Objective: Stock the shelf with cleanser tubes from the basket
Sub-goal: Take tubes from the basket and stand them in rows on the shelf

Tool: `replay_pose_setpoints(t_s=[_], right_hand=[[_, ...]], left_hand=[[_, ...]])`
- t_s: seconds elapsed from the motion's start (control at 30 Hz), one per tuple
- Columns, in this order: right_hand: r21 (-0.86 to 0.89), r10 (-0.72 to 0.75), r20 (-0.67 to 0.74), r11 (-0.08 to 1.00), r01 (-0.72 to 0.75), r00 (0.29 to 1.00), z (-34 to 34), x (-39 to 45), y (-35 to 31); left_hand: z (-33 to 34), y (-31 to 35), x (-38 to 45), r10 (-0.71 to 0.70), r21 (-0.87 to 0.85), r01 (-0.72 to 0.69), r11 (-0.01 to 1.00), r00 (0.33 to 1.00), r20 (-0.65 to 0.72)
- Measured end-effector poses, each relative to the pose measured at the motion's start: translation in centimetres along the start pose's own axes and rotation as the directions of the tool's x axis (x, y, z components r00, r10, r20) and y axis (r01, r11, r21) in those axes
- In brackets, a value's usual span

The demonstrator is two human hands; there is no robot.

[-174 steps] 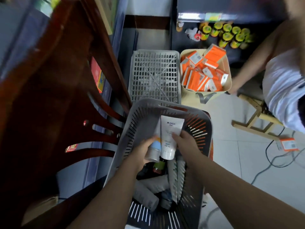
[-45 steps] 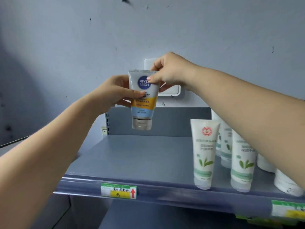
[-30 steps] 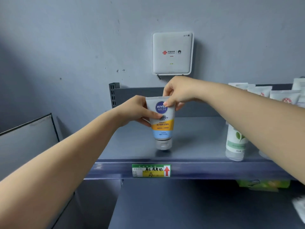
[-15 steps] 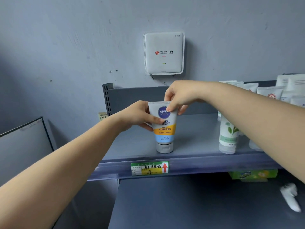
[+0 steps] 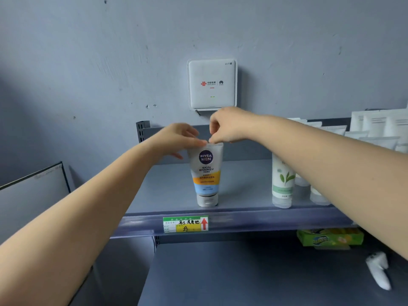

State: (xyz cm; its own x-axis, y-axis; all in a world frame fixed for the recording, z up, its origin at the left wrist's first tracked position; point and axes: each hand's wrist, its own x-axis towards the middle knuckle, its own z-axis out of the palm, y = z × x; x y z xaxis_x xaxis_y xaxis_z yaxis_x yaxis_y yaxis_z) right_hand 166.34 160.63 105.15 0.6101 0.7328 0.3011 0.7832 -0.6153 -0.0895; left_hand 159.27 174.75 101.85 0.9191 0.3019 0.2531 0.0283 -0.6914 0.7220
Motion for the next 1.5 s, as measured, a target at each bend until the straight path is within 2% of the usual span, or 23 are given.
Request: replay_pose_setpoints(t_s=[0.07, 0.17, 0.3, 0.37, 0.43, 0.53, 0.7, 0.8, 1.0, 1.17, 1.37, 1.5], right_hand=[[-0.050, -0.042, -0.130, 0.998, 0.036, 0.991, -1.5, -0.8, 0.5], [-0.119, -0.081, -0.269, 0.992, 0.050, 0.960, -4.0, -2.8, 1.7], [-0.350, -0.132, -0.381, 0.937, -0.011, 0.915, -7.1, -6.4, 4.8], [-0.447, -0.142, -0.395, 0.893, -0.055, 0.908, -8.1, -8.4, 7.0], [-0.515, -0.128, -0.395, 0.851, -0.104, 0.910, -8.8, -10.4, 9.6], [-0.558, -0.060, -0.389, 0.809, -0.183, 0.919, -9.6, -14.0, 13.7], [-0.514, 0.099, -0.410, 0.796, -0.320, 0.907, -10.5, -21.1, 21.1], [-0.525, 0.175, -0.405, 0.759, -0.385, 0.897, -10.4, -25.5, 24.9], [-0.537, 0.341, -0.395, 0.667, -0.516, 0.853, -10.5, -32.8, 30.1], [-0.548, 0.461, -0.370, 0.593, -0.590, 0.807, -10.1, -36.8, 33.5], [-0.536, 0.574, -0.340, 0.533, -0.655, 0.745, -9.0, -41.6, 37.6], [-0.506, 0.665, -0.321, 0.481, -0.716, 0.674, -7.6, -45.0, 41.4]], left_hand=[[-0.9, 2.1, -0.1, 0.064, 0.034, -0.059, 0.998, 0.981, -0.184], [-0.9, 6.0, -0.5, 0.261, 0.284, -0.177, 0.943, 0.919, -0.295], [2.0, 11.6, -1.4, 0.485, 0.660, -0.190, 0.727, 0.822, -0.298], [4.3, 14.0, -1.4, 0.561, 0.761, -0.198, 0.618, 0.789, -0.251], [7.0, 16.1, -1.3, 0.602, 0.801, -0.223, 0.555, 0.773, -0.201], [11.2, 19.1, -1.0, 0.629, 0.818, -0.272, 0.507, 0.765, -0.135], [19.2, 23.8, -1.1, 0.681, 0.788, -0.409, 0.460, 0.732, -0.017], [24.2, 26.3, -1.6, 0.722, 0.747, -0.508, 0.429, 0.689, 0.054], [33.1, 30.4, -2.6, 0.765, 0.692, -0.644, 0.326, 0.610, 0.207], [38.4, 33.5, -3.0, 0.767, 0.624, -0.726, 0.290, 0.566, 0.302], [45.8, 36.7, -2.6, 0.805, 0.498, -0.842, 0.208, 0.436, 0.402], [52.1, 38.1, -2.0, 0.816, 0.418, -0.898, 0.140, 0.344, 0.465]])
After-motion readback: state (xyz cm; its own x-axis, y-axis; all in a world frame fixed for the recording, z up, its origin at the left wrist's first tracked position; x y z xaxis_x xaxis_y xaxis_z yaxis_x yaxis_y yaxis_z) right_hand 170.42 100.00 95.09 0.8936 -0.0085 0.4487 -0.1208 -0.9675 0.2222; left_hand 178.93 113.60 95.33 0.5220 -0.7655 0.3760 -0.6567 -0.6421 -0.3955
